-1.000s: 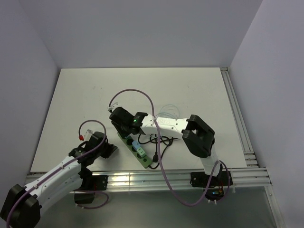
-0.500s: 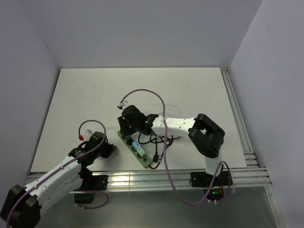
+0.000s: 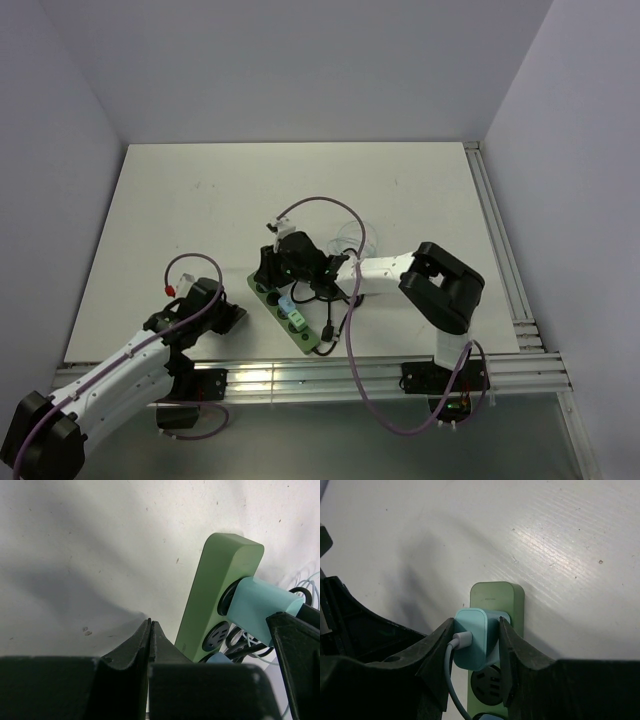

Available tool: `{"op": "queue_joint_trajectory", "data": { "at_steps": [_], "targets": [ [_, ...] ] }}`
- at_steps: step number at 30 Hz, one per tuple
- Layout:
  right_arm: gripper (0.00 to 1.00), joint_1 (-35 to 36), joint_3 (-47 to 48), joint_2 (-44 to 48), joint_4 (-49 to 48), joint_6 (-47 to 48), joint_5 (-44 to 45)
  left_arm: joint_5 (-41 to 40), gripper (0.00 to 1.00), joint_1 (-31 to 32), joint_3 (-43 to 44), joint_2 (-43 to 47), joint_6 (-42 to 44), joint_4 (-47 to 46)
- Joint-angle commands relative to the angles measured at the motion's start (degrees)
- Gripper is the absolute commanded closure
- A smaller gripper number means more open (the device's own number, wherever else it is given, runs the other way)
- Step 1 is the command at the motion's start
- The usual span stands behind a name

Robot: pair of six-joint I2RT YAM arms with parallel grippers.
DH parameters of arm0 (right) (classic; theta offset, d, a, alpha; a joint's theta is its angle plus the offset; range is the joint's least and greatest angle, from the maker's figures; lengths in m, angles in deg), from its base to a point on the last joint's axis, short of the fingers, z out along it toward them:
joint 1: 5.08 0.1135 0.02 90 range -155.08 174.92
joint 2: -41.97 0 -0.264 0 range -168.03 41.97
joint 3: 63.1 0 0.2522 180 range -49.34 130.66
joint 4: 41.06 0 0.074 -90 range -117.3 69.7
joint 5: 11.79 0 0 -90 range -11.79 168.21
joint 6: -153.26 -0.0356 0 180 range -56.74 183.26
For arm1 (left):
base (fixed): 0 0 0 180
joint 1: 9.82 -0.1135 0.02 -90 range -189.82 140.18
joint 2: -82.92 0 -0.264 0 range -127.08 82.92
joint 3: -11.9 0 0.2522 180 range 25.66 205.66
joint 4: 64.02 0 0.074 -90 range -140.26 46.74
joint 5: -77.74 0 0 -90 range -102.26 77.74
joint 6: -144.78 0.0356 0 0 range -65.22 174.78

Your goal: Insert the plug

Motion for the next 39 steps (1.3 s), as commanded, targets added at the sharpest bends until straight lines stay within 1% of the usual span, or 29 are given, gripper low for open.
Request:
{"op": "queue_joint_trajectory", "data": {
  "at_steps": [1,3,5,8,13,14,16,20,23,26,31,32,33,35,36,39],
  "targets": [
    [1.0,0.23,-10.81,-12.6,18.29,-1.72,-0.5,0.23,0.94,-0.19,0.42,0.87,0.25,0.45],
    [1.0,-0.82,-12.75,-12.86,16.44,-2.7,-0.51,0.05,0.94,-0.28,0.68,0.96,0.43,1.33],
    [1.0,-0.39,-12.06,-14.61,17.84,-2.34,1.34,-0.21,0.94,-0.28,0.76,1.57,0.52,1.86],
    [1.0,-0.12,-12.05,-16.11,17.31,-2.34,1.42,-0.04,0.94,-0.28,0.06,2.36,0.17,1.33],
    [1.0,2.51,-12.05,-18.65,18.1,-2.61,1.96,-0.04,0.94,-0.28,-0.11,2.37,-0.01,1.68],
    [1.0,3.03,-11.88,-18.92,18.19,-3.04,3.78,0.05,0.94,-0.28,-0.11,2.36,-0.01,1.59],
    [1.0,5.4,-10.91,-20.42,19.33,-3.92,4.59,0.23,0.94,-0.19,-0.11,2.36,-0.1,1.68],
    [1.0,7.08,-12.92,-20.6,16.79,-5.94,3.28,0.14,0.94,-0.28,0.15,2.72,-0.1,2.21],
    [1.0,6.65,-14.86,-17.7,15.03,-6.65,3.8,0.14,0.94,-0.28,0.06,3.15,-0.19,2.21],
    [1.0,4.72,-14.6,-11.74,16.08,-5.34,6.26,0.31,0.94,-0.19,-0.2,3.42,-0.27,2.21],
    [1.0,2.25,-9.6,-7.15,22.4,-0.51,10.65,-0.12,0.94,-0.28,0.5,3.42,-0.19,2.65],
    [0.96,1.81,-8.29,-6.1,23.11,0.37,10.66,-0.21,0.94,-0.19,0.59,3.51,-0.1,2.91],
    [0.83,1.64,-7.75,-5.31,23.2,1.69,10.92,-0.3,0.94,-0.28,0.85,3.51,-0.1,3.17],
    [0.68,1.55,-6.0,-3.64,23.72,3.45,10.92,-0.82,0.94,-0.28,1.03,3.68,-0.01,3.61],
    [0.55,1.63,-5.03,-3.2,24.43,4.15,11.18,-0.83,0.94,-0.28,0.94,3.77,-0.01,3.61],
    [0.4,1.37,-0.29,-2.32,27.33,7.05,12.15,-0.74,0.94,-0.28,0.94,3.68,-0.1,3.0]
  ]
}}
